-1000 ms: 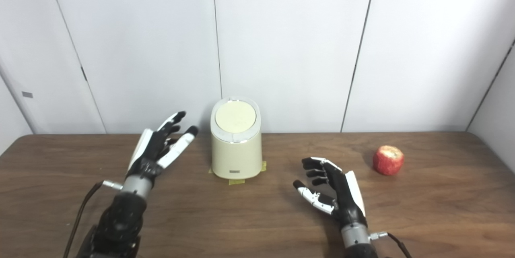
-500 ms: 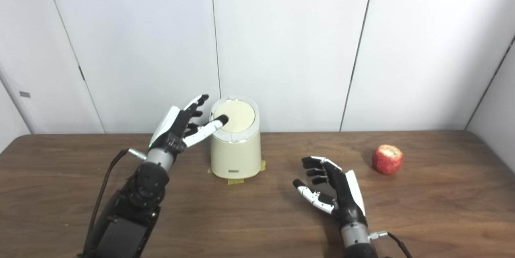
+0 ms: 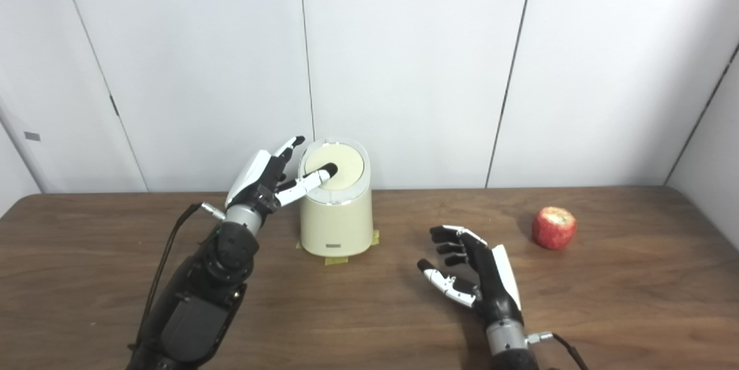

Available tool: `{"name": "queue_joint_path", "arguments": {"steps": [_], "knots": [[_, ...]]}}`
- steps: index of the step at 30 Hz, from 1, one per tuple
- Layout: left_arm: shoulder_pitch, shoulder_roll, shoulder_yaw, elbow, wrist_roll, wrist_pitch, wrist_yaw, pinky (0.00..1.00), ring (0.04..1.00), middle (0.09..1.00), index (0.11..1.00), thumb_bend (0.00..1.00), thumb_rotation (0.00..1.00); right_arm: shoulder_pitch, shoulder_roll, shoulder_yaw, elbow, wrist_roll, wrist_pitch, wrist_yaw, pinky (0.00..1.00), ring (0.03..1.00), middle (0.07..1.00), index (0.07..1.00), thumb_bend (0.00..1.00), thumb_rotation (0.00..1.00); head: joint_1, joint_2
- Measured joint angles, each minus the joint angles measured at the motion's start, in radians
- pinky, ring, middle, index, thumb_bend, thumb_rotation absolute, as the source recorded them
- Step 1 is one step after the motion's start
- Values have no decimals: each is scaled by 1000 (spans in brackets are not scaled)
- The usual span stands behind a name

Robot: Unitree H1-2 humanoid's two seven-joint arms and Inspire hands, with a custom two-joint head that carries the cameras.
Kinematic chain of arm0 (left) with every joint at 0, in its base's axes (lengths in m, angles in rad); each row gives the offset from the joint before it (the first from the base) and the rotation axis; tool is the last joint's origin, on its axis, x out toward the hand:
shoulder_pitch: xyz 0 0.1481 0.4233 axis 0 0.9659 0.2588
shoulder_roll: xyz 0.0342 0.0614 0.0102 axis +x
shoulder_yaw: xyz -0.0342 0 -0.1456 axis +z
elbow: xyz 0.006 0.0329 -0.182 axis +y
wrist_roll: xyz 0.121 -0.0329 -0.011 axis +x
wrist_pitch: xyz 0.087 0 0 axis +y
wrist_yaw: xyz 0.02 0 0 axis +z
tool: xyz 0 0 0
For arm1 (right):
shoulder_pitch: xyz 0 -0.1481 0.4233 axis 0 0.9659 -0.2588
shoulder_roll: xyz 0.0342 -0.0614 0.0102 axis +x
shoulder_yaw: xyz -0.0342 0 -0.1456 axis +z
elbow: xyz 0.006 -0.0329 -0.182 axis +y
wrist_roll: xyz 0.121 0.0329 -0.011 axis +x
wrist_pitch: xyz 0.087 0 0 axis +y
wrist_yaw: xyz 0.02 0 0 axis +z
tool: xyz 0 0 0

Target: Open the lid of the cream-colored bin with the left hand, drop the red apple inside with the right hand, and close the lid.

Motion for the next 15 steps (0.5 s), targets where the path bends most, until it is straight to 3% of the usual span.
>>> {"name": "queue_joint_path", "arguments": {"steps": [6,15], "knots": [[-12,-27,-1,30,38,0,0,860,973,999,995,713,681,3,6,2,-7,-2,9,0,577,664,692,674,281,243,0,0],[-28,-46,-8,88,112,2,0,953,996,999,987,715,686,3,7,5,-7,-9,10,1,579,664,693,673,289,261,-5,2]]}}
